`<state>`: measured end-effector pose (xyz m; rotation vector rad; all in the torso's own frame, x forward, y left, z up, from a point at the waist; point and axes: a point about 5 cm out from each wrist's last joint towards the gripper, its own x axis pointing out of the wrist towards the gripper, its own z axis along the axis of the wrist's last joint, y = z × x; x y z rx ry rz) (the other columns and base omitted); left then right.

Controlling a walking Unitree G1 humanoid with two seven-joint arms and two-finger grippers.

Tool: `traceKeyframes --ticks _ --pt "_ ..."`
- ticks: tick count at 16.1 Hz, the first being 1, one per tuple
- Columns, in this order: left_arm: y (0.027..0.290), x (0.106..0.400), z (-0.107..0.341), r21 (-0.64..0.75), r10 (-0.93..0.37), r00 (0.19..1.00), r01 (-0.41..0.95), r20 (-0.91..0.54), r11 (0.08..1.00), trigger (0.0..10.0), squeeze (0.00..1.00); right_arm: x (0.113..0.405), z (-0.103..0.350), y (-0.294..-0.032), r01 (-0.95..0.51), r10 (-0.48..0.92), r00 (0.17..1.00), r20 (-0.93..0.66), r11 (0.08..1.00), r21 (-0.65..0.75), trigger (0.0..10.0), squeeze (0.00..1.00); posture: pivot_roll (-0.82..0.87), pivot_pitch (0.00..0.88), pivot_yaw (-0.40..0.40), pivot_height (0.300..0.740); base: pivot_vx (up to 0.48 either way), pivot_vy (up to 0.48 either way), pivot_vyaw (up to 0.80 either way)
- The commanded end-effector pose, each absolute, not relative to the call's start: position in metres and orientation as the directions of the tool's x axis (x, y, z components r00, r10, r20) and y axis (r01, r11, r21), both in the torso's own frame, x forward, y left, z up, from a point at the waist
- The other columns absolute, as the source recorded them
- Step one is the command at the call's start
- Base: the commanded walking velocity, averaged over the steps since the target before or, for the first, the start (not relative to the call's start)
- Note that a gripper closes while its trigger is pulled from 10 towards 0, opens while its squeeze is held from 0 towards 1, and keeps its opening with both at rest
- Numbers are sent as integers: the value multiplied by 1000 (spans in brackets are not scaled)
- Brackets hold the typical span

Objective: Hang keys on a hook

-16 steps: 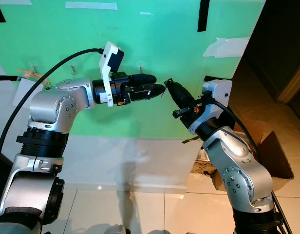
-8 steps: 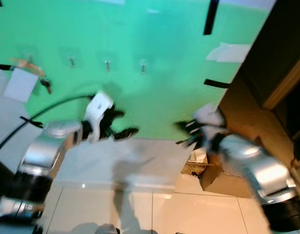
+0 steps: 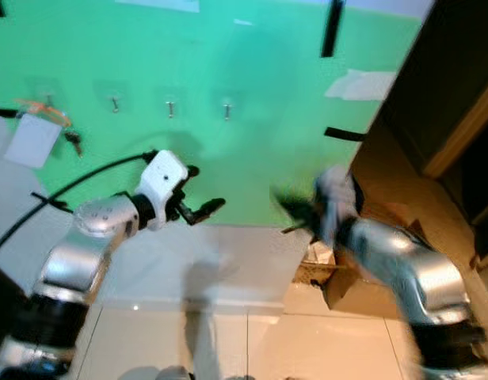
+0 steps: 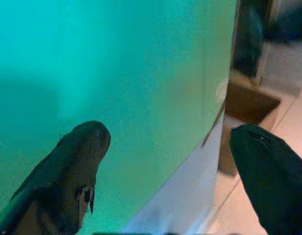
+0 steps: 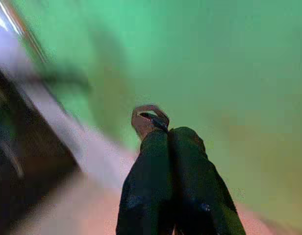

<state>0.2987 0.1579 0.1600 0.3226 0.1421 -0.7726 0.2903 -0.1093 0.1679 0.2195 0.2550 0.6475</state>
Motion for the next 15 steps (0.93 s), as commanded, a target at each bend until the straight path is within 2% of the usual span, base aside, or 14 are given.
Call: traceKeyframes --ticks 1,2,3,4,5,8,10,12,15 --pt "156 297 167 271 -652 731 681 -199 680 10000 918 298 184 -132 -484 527 845 -87 825 292 0 0 20 0 -46 740 0 0 0" --pt "154 294 167 278 -661 726 685 -191 673 10000 655 298 190 -131 -490 535 844 -39 799 348 0 0 18 0 -38 740 0 0 0" --pt "154 293 165 290 -662 722 690 -202 664 10000 322 298 191 -129 -510 552 833 -42 794 331 0 0 18 0 -38 740 0 0 0" --pt "154 293 165 290 -662 722 690 -202 664 10000 322 298 191 -129 -510 552 833 -42 794 331 0 0 18 0 -38 740 0 0 0" --pt "154 292 163 303 -655 726 685 -209 663 10000 0 297 190 -127 -518 563 825 -57 791 324 0 0 18 0 -38 740 0 0 0" --pt "152 290 164 280 -631 758 650 -165 707 10000 0 295 190 -126 -502 550 834 -52 795 341 0 0 25 0 -44 740 0 0 0" --pt "153 287 160 262 -601 782 622 -164 738 10000 0 288 183 -127 -445 484 873 -61 843 303 10000 0 21 0 -32 740 0 0 0" --pt "159 287 153 253 -542 820 573 -185 779 10000 0 277 157 -129 -315 348 925 -154 927 204 10000 0 6 0 -2 740 0 0 0" --pt "162 284 146 239 -524 828 560 -202 793 10000 0 262 138 -132 -194 224 960 -167 965 177 10000 0 -9 0 21 740 0 0 0"
